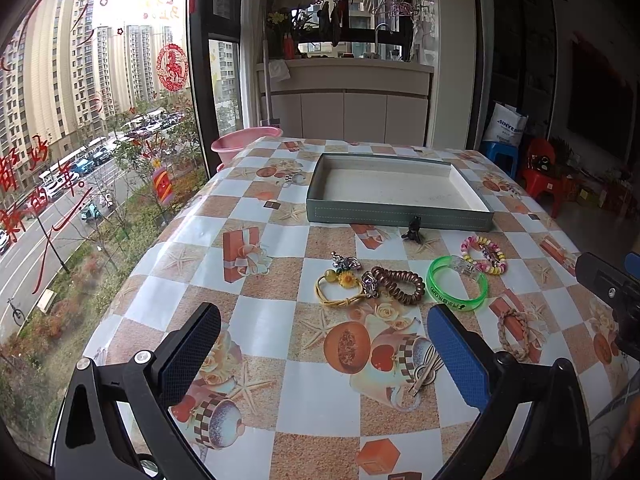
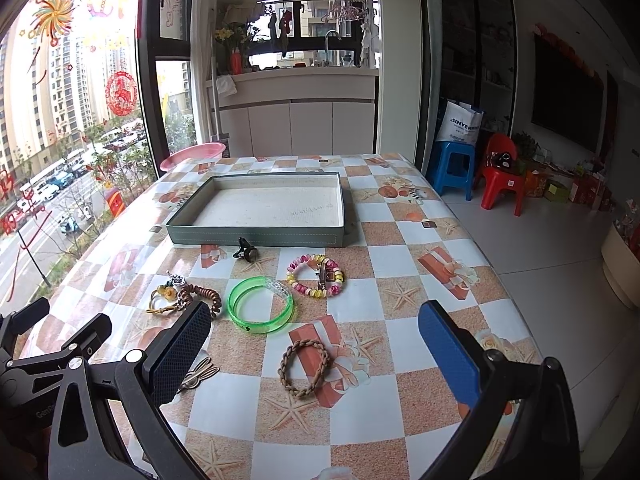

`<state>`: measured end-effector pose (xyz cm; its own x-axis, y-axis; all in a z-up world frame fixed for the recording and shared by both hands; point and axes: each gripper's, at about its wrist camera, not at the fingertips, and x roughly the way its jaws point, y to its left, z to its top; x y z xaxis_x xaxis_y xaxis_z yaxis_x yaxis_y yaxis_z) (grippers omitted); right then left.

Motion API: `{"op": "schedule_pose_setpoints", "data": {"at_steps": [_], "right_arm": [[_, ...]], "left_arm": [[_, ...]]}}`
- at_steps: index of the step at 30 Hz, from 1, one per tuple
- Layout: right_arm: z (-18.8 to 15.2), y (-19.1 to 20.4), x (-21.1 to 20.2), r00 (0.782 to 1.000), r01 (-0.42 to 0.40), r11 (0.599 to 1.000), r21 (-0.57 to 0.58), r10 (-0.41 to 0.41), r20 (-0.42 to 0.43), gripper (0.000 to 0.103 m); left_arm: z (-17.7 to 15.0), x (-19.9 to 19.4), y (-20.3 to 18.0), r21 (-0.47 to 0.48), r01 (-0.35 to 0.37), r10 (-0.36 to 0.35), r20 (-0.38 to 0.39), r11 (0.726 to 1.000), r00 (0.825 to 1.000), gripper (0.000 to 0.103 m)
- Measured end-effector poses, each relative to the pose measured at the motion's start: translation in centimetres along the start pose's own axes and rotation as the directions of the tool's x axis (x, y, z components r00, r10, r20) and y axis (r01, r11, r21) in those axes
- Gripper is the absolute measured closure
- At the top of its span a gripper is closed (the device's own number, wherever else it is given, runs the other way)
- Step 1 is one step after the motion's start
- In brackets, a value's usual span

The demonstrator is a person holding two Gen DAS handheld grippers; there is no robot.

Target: Organize jewelry

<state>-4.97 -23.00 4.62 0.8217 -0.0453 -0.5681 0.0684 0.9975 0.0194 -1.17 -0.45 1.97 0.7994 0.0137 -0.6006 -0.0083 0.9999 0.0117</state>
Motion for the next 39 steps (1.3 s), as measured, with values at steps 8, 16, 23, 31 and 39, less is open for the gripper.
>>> {"op": "schedule_pose_setpoints", "data": {"at_steps": [8, 16, 23, 31, 39], "right_arm": [[0.07, 0.00, 0.00, 1.000, 0.001, 1.000, 0.001, -0.001, 0.002, 0.000], [0.03, -0.04, 0.00, 1.000, -0.001, 1.000, 0.001, 0.001, 0.002, 0.000], [0.03, -0.04, -0.01, 1.000, -0.001, 1.000, 0.002, 0.001, 0.002, 0.000], [0.03, -0.07, -0.03, 1.000, -0.001, 1.000, 0.003, 0.001, 0.002, 0.000], [0.02, 0.00, 0.05, 1.000, -0.003, 1.000, 0.003, 0.003, 0.002, 0.000]], "left_arm": [[-0.02, 0.01, -0.05, 0.000, 0.001, -0.001, -0.001, 1.000, 1.000, 0.000], [-0.22, 0.06, -0.25, 0.002, 0.002, -0.002, -0.005, 1.000, 1.000, 0.000], [-0.24, 0.00, -0.20, 0.001, 0.003, -0.003, -0.008, 1.000, 1.000, 0.000], [-0.20, -0.05, -0.12, 0.004, 0.004, -0.004, -0.011, 1.000, 1.000, 0.000], [-0.13, -0.04, -0.14, 0.006, 0.003, -0.003, -0.014, 1.000, 1.000, 0.000]]}}
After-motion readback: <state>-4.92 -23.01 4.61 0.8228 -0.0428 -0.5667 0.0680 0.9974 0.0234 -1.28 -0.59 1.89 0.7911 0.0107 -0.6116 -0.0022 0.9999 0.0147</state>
